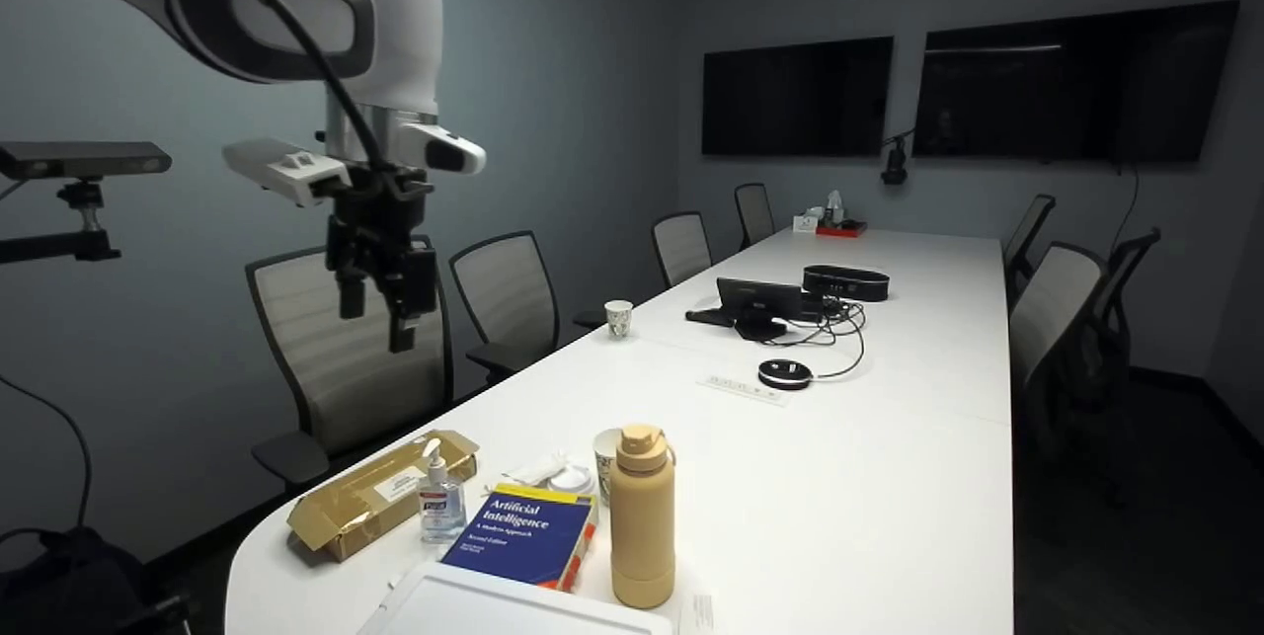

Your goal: Remove the lid from the beige bottle.

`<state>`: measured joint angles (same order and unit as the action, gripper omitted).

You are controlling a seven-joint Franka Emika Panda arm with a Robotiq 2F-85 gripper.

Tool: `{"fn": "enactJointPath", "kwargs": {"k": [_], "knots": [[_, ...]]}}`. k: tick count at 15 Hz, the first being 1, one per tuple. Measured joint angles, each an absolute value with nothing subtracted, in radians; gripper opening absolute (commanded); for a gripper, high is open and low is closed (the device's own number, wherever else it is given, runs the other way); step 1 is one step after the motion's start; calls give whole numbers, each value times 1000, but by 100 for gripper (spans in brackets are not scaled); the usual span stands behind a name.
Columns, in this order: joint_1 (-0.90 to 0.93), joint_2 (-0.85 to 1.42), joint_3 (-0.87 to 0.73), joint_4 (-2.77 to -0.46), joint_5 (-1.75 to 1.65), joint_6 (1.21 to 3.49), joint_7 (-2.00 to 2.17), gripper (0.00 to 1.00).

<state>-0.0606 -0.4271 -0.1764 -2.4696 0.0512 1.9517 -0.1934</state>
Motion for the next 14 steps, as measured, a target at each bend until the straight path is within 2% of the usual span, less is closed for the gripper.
{"fn": "enactJointPath", "kwargs": {"k": [14], "knots": [[-172,180,-205,-1926,70,2002,-196,100]]}}
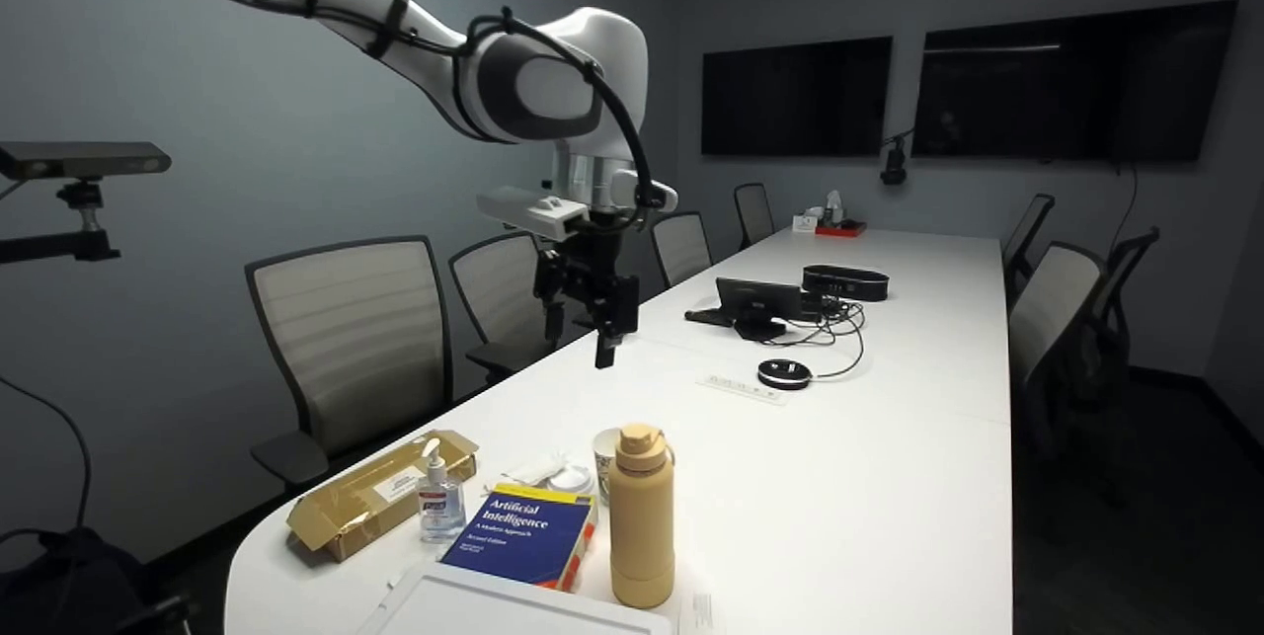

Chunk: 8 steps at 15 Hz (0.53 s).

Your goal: Remove the lid from the beige bottle.

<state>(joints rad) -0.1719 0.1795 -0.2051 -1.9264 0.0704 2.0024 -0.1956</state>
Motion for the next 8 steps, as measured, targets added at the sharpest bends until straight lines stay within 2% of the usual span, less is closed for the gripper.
{"fn": "enactJointPath", "kwargs": {"k": [8], "knots": [[-234,438,-160,-1694,137,2002,-213,100]]}}
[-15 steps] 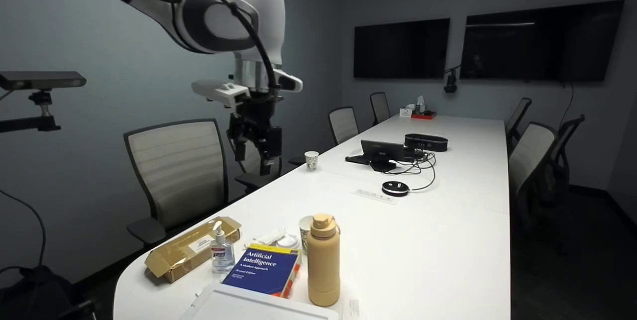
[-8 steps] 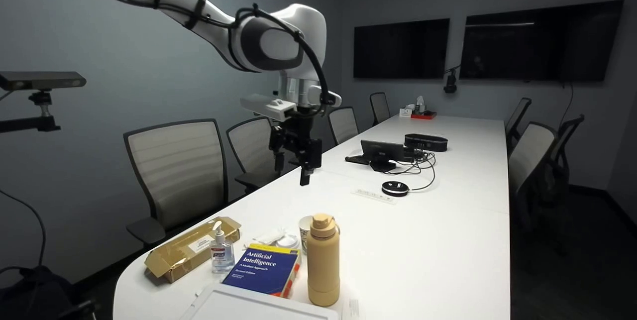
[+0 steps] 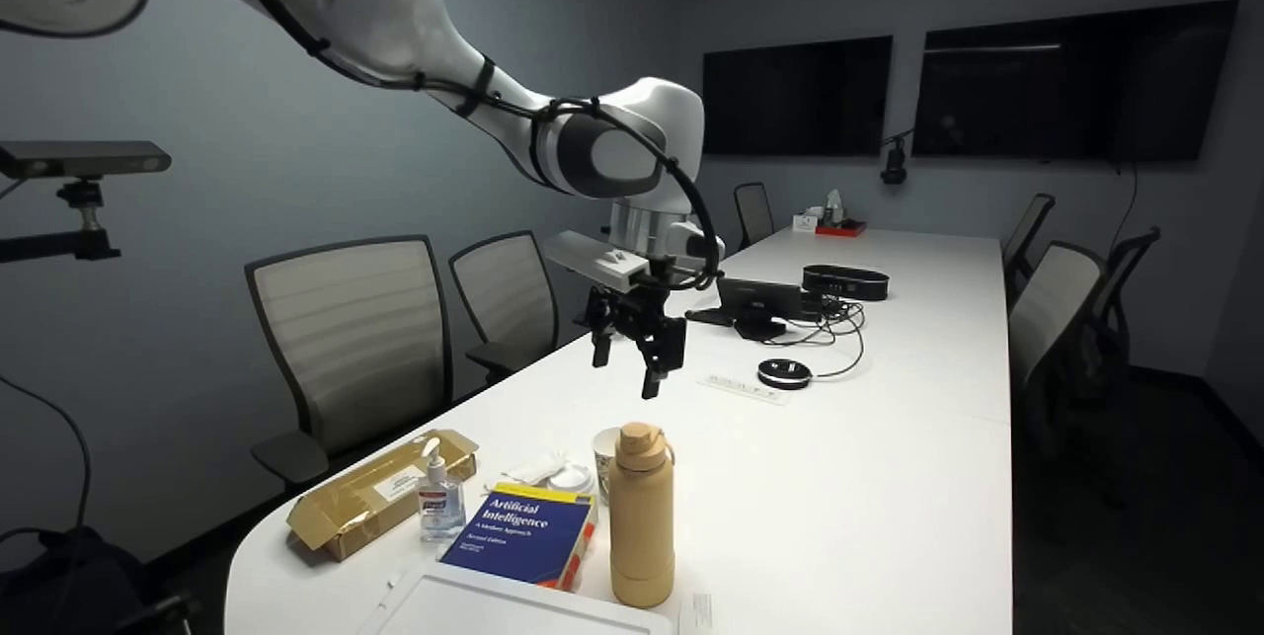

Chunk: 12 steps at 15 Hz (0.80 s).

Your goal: Remove the lid from the beige bottle.

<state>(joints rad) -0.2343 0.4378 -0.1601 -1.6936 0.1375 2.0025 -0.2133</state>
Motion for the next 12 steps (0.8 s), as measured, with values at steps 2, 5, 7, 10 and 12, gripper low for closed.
{"fn": "enactJointPath", "kwargs": {"k": [2,5,7,10,12], "knots": [[-244,488,-147,-1646,139,2002,-213,100],[-256,556,-131,-1585,140,2002,-213,100],[-264,594,-121,-1552,140,2002,-212,100],[-272,641,-113,-1513,140,2002,-212,100],[-275,664,-109,-1494,140,2002,-212,100]]}}
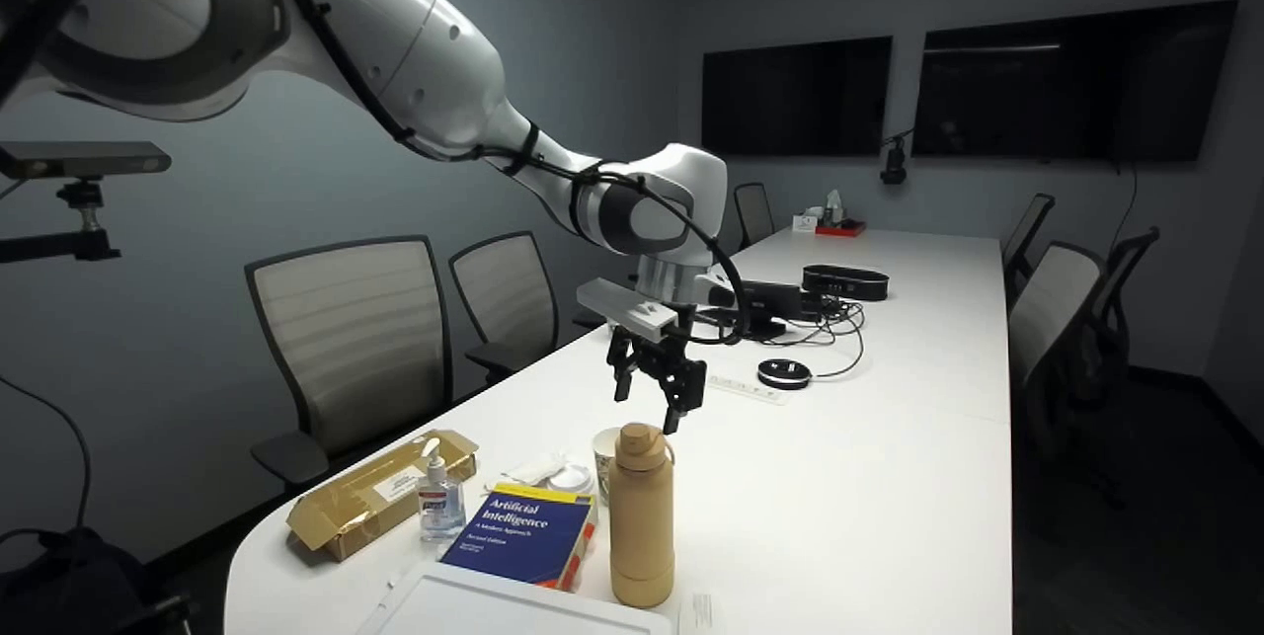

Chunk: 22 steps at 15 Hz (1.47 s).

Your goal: Remove the lid from the beige bottle.

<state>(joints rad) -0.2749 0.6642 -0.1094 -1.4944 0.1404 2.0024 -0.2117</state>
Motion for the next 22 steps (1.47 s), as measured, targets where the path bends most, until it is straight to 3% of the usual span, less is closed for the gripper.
{"fn": "enactJointPath", "kwargs": {"k": [16,17,18,20,22], "knots": [[-280,702,-89,-1477,140,2001,-209,100],[-280,704,-88,-1478,140,2001,-209,93],[-279,706,-88,-1478,140,2001,-208,72],[-279,708,-88,-1479,140,2001,-206,68],[-279,709,-88,-1479,140,2001,-204,53]]}}
